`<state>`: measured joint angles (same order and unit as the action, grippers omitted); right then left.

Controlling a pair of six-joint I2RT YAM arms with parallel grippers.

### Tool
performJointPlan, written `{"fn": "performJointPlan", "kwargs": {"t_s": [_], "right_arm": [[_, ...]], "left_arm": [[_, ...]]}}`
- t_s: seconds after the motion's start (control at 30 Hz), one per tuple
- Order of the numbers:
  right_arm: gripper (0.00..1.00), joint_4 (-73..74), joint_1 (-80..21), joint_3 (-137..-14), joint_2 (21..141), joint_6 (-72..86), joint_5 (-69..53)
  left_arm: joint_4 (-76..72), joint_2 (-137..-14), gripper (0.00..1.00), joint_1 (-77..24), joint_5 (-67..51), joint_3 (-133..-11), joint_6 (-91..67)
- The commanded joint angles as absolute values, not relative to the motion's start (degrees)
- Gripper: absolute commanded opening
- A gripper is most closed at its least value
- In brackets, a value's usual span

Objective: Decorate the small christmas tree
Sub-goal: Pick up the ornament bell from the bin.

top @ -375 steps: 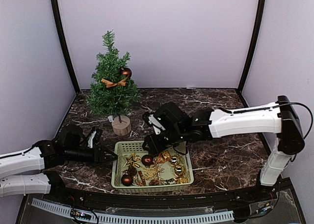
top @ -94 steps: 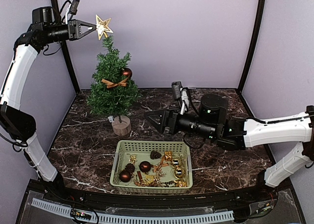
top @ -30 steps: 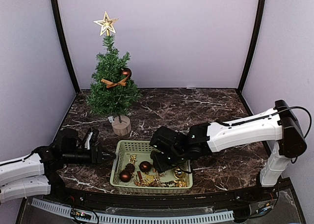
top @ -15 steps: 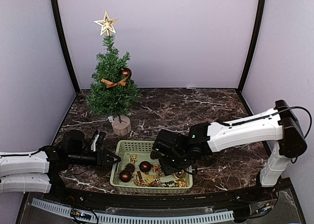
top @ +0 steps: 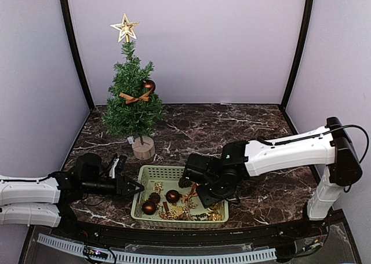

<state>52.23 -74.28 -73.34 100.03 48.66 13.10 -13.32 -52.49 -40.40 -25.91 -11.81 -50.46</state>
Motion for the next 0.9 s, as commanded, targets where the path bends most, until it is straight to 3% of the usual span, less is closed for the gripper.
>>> {"fn": "performJointPlan", "kwargs": {"t_s": [0.0, 0.3, 0.73, 0.87], "right_arm": [[0.54, 54.83, -74.60, -75.62, 102.87, 48.73, 13.24], [0.52, 56.37, -74.62, -78.53, 108.33, 47.40, 14.59], [0.54, 52.19, -74.82, -77.16, 109.65, 47.39, 12.93], [0.50, 50.71, -74.81, -75.73, 108.69, 47.69, 13.19]], "left_arm": [[-13.96, -52.46, 0.38, -40.61, -26.49, -12.31, -50.34], [-10.60, -49.20, 0.36, -40.69, -25.49, -12.76, -50.00], [-4.28, -44.57, 0.40, -40.64, -22.92, -16.19, -48.03], [0.06, -42.72, 0.41, -40.59, -21.11, -19.79, -46.12]]}}
